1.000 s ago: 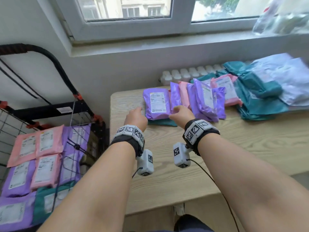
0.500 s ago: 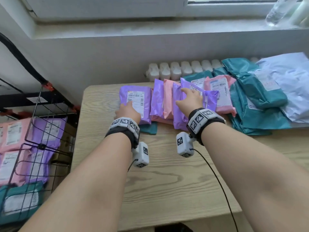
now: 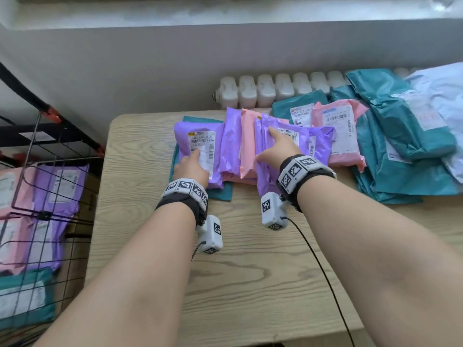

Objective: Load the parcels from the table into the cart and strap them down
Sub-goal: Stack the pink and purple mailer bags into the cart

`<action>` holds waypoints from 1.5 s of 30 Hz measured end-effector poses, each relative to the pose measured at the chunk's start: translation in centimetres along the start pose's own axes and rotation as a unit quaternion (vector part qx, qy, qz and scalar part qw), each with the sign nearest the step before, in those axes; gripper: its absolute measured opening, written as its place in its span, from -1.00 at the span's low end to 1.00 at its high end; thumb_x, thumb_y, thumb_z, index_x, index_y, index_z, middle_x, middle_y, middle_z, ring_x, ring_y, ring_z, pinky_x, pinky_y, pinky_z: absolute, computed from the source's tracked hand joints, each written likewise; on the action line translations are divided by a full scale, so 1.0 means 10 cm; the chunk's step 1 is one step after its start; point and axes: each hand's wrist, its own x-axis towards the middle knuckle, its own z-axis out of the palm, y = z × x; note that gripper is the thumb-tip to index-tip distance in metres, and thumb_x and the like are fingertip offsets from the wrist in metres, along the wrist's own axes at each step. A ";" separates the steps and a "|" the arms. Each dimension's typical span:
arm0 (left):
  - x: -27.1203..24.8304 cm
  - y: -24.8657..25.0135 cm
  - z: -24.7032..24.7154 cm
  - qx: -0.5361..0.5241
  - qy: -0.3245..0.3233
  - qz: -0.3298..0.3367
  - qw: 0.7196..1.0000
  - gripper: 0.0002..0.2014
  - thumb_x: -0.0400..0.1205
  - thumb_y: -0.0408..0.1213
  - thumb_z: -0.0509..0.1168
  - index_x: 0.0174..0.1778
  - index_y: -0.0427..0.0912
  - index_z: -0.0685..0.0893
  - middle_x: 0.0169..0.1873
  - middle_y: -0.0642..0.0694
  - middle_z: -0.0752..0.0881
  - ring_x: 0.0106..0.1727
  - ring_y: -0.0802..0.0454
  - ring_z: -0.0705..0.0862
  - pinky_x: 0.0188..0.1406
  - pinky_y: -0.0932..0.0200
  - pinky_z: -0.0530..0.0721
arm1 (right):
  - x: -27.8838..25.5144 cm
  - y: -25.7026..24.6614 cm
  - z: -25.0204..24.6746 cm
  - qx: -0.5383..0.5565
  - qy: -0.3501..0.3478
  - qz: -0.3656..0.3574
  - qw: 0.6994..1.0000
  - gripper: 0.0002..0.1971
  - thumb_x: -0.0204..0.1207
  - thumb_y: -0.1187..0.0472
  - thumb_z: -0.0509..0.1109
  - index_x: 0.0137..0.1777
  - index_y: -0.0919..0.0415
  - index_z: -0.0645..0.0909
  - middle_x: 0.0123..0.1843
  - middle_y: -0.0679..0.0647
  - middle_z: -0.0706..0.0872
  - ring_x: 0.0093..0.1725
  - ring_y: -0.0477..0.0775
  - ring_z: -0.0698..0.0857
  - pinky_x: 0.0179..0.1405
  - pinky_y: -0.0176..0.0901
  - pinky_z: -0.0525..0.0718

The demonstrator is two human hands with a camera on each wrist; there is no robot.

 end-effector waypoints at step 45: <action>-2.11 -1.68 -0.47 0.061 0.010 0.054 0.997 -0.63 0.57 -0.39 0.17 0.32 -0.24 0.54 0.30 -0.29 0.53 0.35 -0.26 0.50 0.31 -0.08 0.54 | -2.68 0.39 1.20 0.163 0.057 0.079 0.982 -0.47 0.54 0.42 0.23 0.51 0.07 0.47 0.34 0.22 0.63 0.25 0.22 0.68 0.12 -0.13 0.59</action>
